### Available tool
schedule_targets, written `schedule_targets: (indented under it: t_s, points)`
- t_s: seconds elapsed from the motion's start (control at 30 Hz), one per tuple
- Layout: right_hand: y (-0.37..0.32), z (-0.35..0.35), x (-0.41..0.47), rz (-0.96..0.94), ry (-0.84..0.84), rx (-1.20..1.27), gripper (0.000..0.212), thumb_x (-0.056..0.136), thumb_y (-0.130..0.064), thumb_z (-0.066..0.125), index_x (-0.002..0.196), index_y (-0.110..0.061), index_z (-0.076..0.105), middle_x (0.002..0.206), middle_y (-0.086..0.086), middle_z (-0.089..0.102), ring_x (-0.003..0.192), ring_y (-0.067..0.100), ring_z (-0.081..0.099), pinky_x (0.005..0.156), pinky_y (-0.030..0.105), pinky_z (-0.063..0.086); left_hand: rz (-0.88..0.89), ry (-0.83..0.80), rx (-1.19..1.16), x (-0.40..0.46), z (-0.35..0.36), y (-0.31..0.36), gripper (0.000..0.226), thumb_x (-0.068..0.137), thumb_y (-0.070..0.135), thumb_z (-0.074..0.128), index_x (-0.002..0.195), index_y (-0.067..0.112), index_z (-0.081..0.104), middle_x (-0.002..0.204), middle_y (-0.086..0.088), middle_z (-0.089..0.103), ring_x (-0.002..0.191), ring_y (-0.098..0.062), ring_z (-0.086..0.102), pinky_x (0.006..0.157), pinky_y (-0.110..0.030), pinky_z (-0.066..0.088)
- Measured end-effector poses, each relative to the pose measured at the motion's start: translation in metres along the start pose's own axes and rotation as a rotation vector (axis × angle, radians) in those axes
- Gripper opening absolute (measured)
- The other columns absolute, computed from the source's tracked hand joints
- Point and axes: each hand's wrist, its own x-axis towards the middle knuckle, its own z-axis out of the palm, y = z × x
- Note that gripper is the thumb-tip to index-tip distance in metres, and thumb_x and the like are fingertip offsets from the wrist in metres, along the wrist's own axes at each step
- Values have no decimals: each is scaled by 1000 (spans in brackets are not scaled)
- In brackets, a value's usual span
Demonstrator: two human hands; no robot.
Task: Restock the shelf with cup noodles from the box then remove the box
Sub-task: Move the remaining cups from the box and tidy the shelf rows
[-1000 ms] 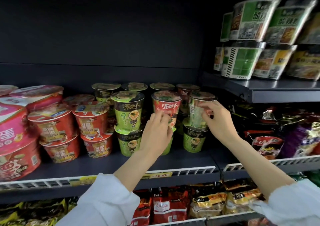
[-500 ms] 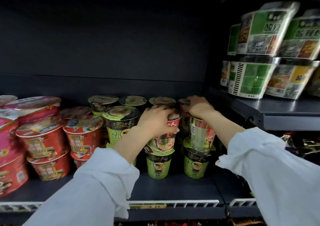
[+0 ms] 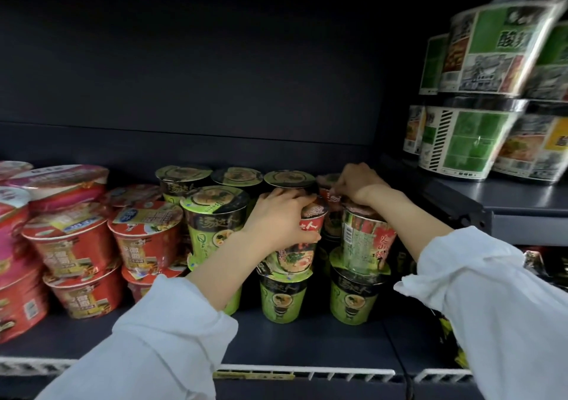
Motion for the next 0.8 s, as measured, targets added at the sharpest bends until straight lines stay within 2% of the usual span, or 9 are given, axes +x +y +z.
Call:
schedule_targets:
  t_s: [0.17, 0.3, 0.37, 0.43, 0.5, 0.57, 0.63, 0.7, 0.8]
  points:
    - [9, 5, -4, 22, 35, 42, 34, 91, -31, 57, 116, -10, 66, 119, 16, 64, 103, 32, 61, 88, 36, 52, -4, -3, 12, -2, -1, 2, 82, 78, 60, 60, 147, 32, 25, 153, 5, 29, 140, -24, 26, 111, -42, 24]
    - [3, -1, -33, -97, -27, 69, 43, 96, -39, 47, 137, -24, 50, 141, 5, 50, 125, 28, 50, 100, 29, 42, 3, 17, 47, -4, -2, 2, 81, 78, 61, 59, 146, 30, 28, 153, 4, 30, 140, -23, 27, 111, -42, 25]
    - [2, -1, -56, -143, 49, 100, 44, 97, -40, 45, 139, -28, 45, 138, 5, 52, 123, 27, 50, 99, 34, 45, 26, 99, 88, -9, 0, 4, 77, 78, 60, 60, 143, 27, 36, 150, 3, 34, 138, -21, 29, 111, -39, 25]
    - [3, 5, -81, -161, 198, 7, 40, 95, -40, 47, 133, -28, 51, 129, 5, 58, 114, 27, 56, 91, 36, 50, 126, 252, 111, -18, 7, 11, 66, 76, 54, 63, 132, 20, 51, 139, -2, 47, 131, -22, 39, 105, -37, 32]
    - [7, 14, -99, -184, 286, -147, 39, 93, -40, 49, 128, -23, 56, 124, 6, 58, 113, 26, 54, 89, 37, 49, 270, 465, 95, -28, 21, 22, 41, 77, 41, 62, 107, 12, 65, 114, -5, 62, 109, -25, 54, 88, -34, 43]
    - [13, 20, -106, -160, 278, -223, 42, 92, -40, 51, 130, -21, 54, 123, 7, 55, 115, 27, 51, 91, 39, 47, 359, 627, 45, -36, 39, 35, 21, 80, 25, 56, 87, 9, 67, 95, -6, 65, 95, -26, 59, 76, -32, 46]
    - [21, 22, -108, -156, 260, -250, 44, 92, -36, 52, 133, -21, 49, 125, 7, 53, 115, 27, 50, 94, 40, 45, 423, 670, 52, -38, 51, 48, 10, 79, 11, 58, 81, 7, 66, 92, -8, 66, 95, -27, 62, 78, -31, 46]
    - [26, 21, -108, -175, 254, -237, 46, 92, -32, 54, 136, -22, 45, 127, 6, 52, 116, 28, 49, 95, 40, 44, 442, 668, 126, -36, 55, 54, 7, 77, 6, 61, 82, 8, 66, 93, -9, 66, 95, -26, 64, 83, -30, 43]
    - [27, 21, -108, -196, 247, -259, 49, 91, -32, 56, 138, -22, 43, 128, 7, 51, 117, 29, 49, 96, 40, 43, 272, 643, 148, -29, 50, 49, 15, 72, 7, 68, 86, 11, 65, 97, -8, 66, 89, -26, 64, 82, -32, 42]
